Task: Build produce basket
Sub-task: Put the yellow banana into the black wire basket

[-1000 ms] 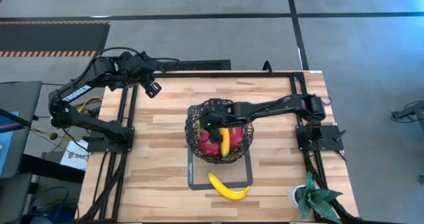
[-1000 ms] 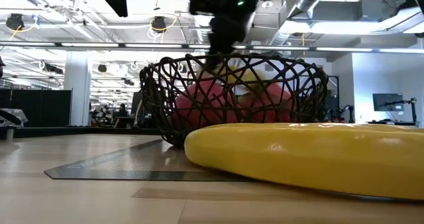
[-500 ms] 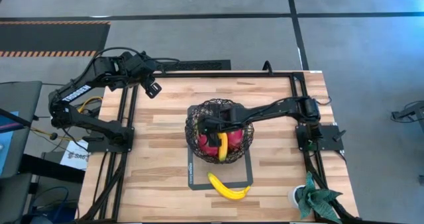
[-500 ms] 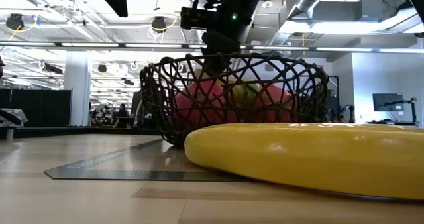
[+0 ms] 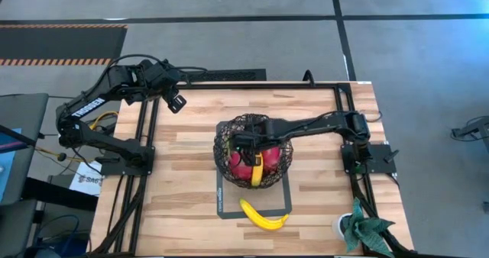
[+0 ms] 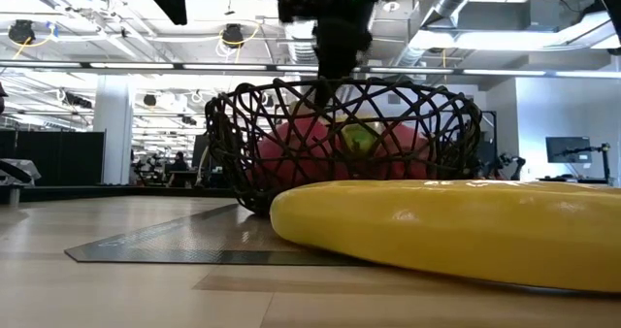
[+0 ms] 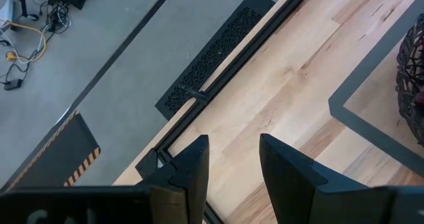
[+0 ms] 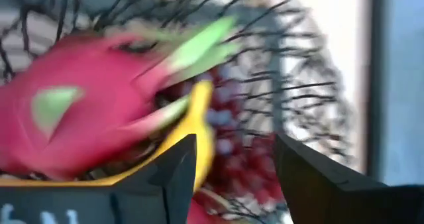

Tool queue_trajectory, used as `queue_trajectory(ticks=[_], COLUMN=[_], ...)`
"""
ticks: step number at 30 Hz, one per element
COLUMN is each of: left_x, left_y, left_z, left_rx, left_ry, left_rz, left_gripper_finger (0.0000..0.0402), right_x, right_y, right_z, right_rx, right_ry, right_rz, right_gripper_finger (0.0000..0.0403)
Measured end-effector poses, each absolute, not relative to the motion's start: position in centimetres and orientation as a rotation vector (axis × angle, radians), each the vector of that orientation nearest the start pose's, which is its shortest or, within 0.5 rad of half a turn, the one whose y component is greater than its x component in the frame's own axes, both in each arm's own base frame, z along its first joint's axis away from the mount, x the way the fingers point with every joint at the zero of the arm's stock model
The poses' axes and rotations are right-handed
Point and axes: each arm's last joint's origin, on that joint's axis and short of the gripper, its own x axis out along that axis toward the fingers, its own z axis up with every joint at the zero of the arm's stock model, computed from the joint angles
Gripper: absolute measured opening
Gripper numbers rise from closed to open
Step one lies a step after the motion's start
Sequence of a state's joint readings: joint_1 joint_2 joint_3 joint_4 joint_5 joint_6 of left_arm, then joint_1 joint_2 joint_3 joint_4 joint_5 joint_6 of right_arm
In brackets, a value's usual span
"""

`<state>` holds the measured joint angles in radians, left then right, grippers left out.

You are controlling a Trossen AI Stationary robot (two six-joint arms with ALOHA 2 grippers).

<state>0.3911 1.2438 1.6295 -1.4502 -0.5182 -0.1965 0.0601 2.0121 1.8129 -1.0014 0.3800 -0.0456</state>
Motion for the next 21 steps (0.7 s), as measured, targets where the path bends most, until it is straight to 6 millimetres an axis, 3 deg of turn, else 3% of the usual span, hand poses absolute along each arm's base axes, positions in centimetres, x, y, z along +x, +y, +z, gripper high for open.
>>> queue_trajectory(ticks=[7, 12, 17, 21], left_x=[16.5, 16.5, 16.5, 16.5], left_y=[8.4, 8.3, 8.3, 8.3], left_z=[42.0, 42.0, 42.0, 42.0], left_rx=[-0.082, -0.061, -0.021, 0.02], left_ry=[1.018, 1.035, 1.056, 1.077], left_rz=[0.916, 0.903, 0.878, 0.851], left_gripper_finger=[0.0122, 0.0122, 0.0122, 0.0122], right_x=[40.9, 38.4, 37.2, 36.2], right_y=[1.1, 1.9, 4.5, 7.7], right_z=[32.7, 36.3, 37.5, 38.1], right_rx=[-0.235, -0.066, 0.251, 0.379], right_ry=[1.156, 1.216, 1.222, 1.21], right_rz=[-0.358, -0.412, -0.372, -0.379], right_gripper_finger=[0.0223, 0.0213, 0.0207, 0.0208])
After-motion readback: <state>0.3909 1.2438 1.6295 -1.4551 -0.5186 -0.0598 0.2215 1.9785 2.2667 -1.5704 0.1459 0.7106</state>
